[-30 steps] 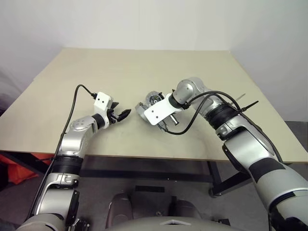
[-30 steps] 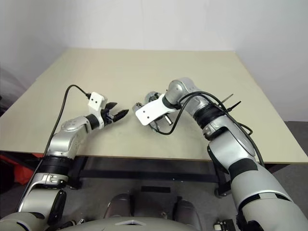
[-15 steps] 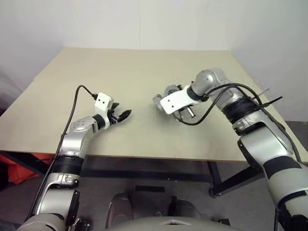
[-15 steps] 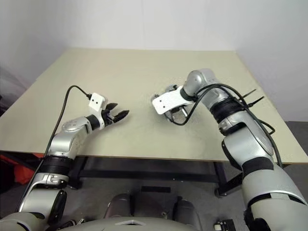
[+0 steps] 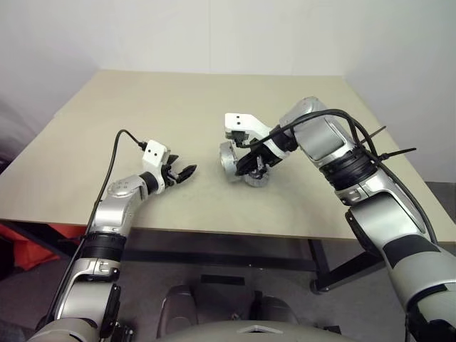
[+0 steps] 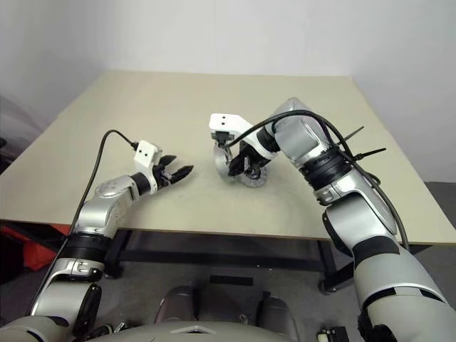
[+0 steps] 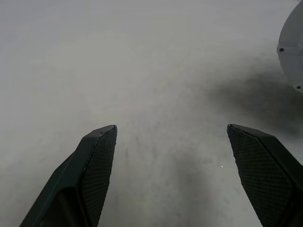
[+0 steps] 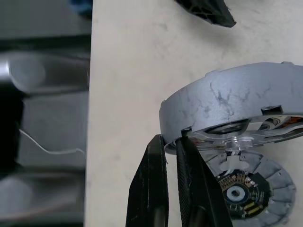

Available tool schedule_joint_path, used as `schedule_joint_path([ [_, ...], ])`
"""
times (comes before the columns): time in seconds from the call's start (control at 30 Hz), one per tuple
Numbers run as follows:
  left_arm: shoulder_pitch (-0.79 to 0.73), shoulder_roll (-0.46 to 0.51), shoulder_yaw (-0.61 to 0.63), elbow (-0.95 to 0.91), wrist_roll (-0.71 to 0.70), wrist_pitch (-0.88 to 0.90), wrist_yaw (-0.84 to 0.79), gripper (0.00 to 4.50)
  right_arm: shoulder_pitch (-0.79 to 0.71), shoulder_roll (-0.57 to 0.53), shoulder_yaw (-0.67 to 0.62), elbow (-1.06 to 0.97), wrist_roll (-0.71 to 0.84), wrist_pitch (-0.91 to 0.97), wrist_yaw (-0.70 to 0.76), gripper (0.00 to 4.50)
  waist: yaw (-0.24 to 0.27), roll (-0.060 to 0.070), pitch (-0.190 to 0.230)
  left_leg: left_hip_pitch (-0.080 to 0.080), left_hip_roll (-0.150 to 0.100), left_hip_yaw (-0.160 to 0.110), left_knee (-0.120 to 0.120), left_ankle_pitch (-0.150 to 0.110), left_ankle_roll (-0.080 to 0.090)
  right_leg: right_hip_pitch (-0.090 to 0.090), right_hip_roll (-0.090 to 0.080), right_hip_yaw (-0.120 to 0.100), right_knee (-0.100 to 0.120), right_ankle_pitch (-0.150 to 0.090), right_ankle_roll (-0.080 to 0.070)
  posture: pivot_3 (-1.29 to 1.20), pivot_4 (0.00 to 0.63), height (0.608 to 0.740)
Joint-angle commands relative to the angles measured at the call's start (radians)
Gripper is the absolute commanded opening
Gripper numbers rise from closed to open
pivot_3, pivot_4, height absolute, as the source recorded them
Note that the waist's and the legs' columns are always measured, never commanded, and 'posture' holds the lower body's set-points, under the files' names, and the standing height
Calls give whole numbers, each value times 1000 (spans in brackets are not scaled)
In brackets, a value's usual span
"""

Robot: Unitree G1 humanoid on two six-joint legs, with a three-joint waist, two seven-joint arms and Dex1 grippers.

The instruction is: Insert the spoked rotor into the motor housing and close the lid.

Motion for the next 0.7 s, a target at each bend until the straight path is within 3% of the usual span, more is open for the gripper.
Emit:
schedule_joint_path([
  [0.03, 1, 12, 11, -42, -3, -14, -1, 3939, -49, 9, -13, -28, 6, -5, -54, 20, 8, 0, 0, 0, 0, 0, 0, 0, 0, 0, 0, 0, 0, 0, 0, 0, 0, 740],
  [0.33, 16, 17, 15, -65, -7, -3, 6, 3939, -33, 60, 18, 37, -5, -110, -164, 20, 10, 0, 0, 0, 0, 0, -1, 1, -2, -1, 0, 0, 0, 0, 0, 0, 0, 740],
  [0.7, 39, 16, 18, -96, -13, 9, 20, 3939, -54, 156, 33, 300, -66, -258, -298, 20, 9, 0, 0, 0, 0, 0, -1, 1, -2, -1, 0, 0, 0, 0, 0, 0, 0, 740],
])
